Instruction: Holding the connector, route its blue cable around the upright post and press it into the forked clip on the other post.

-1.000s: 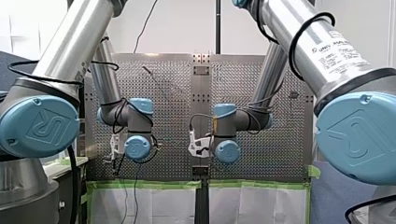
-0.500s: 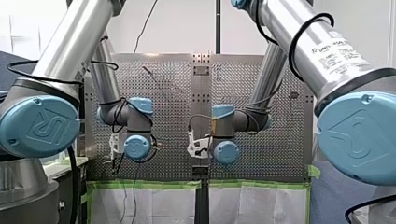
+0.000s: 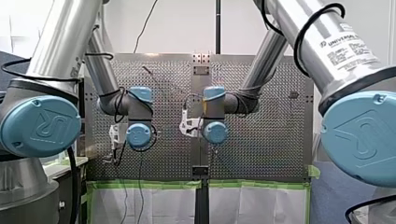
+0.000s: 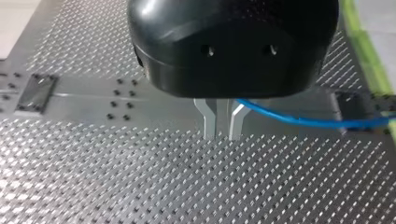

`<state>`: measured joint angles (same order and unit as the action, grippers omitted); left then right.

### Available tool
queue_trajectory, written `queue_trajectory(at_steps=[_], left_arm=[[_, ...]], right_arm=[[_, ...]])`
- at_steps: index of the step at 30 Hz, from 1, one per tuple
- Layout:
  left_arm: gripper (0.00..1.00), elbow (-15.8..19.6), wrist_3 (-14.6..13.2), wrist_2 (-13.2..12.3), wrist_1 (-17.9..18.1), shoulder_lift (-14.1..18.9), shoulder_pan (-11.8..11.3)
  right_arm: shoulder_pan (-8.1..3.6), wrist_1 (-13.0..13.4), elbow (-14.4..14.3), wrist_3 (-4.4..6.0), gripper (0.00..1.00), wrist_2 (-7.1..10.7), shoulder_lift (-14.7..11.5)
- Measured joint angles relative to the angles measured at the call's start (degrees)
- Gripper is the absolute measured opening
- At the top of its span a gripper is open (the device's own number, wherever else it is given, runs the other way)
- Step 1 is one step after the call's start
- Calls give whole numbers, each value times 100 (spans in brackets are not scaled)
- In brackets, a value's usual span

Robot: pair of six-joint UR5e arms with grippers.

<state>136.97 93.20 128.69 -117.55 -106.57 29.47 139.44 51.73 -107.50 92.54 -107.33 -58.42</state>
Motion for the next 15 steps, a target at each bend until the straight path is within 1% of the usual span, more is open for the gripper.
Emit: queue_trajectory(at_steps=[1,3,8,15], left_arm=[[16,-24,4,45,-39,20,-9],[16,-83,6,128,-131,50,-25],[16,-255,8,254,-356,167,-61],[16,-471,15,556,-730,519,-126]], right_arm=[[-29,-64,63,32,0,-1,-62],[-71,-157,139,56,0,3,-157],[-163,-396,250,71,0,75,-395],[-248,-708,439,72,0,325,-708]])
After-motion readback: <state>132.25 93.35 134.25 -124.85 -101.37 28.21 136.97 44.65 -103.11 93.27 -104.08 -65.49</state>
